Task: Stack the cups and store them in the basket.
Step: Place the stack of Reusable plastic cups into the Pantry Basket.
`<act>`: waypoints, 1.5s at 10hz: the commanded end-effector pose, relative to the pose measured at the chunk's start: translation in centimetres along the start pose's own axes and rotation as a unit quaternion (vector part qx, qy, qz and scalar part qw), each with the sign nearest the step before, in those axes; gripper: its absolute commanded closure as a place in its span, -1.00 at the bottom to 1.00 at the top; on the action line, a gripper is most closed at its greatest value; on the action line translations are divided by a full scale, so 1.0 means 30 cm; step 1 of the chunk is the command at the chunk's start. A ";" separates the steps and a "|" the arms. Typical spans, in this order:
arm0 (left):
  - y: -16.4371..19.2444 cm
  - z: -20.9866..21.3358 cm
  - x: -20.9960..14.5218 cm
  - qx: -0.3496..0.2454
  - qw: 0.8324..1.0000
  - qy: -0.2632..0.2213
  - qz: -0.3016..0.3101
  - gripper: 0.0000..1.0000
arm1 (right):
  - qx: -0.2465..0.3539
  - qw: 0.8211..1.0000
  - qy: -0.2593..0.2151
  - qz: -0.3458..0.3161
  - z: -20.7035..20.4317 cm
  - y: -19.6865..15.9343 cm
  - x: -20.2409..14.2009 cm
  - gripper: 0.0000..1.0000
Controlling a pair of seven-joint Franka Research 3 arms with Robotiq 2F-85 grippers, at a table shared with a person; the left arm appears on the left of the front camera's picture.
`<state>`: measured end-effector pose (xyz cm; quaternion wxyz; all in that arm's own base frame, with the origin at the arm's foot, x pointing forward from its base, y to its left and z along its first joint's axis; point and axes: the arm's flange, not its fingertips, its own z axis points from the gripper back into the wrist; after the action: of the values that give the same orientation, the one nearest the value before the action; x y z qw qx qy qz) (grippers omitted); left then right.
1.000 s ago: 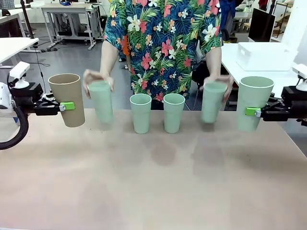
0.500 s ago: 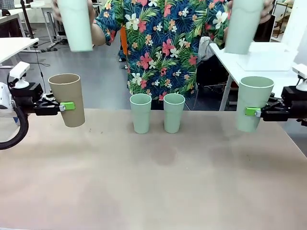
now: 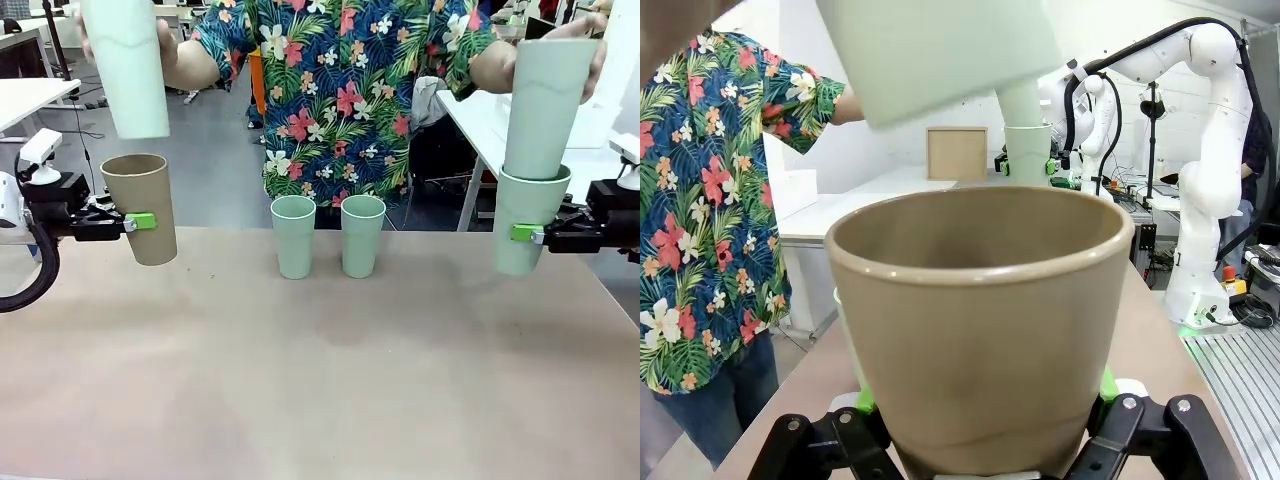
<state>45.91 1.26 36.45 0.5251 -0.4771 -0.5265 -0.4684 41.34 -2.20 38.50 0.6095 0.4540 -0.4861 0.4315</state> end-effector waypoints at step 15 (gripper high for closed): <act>0.001 -0.002 0.012 -0.001 1.000 -0.001 -0.004 -0.71 | 0.000 1.000 -0.001 0.004 0.000 -0.002 0.008 -0.70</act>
<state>45.90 1.26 36.33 0.5256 -0.4776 -0.5255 -0.4685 41.34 -2.21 38.44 0.6097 0.4542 -0.4856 0.4314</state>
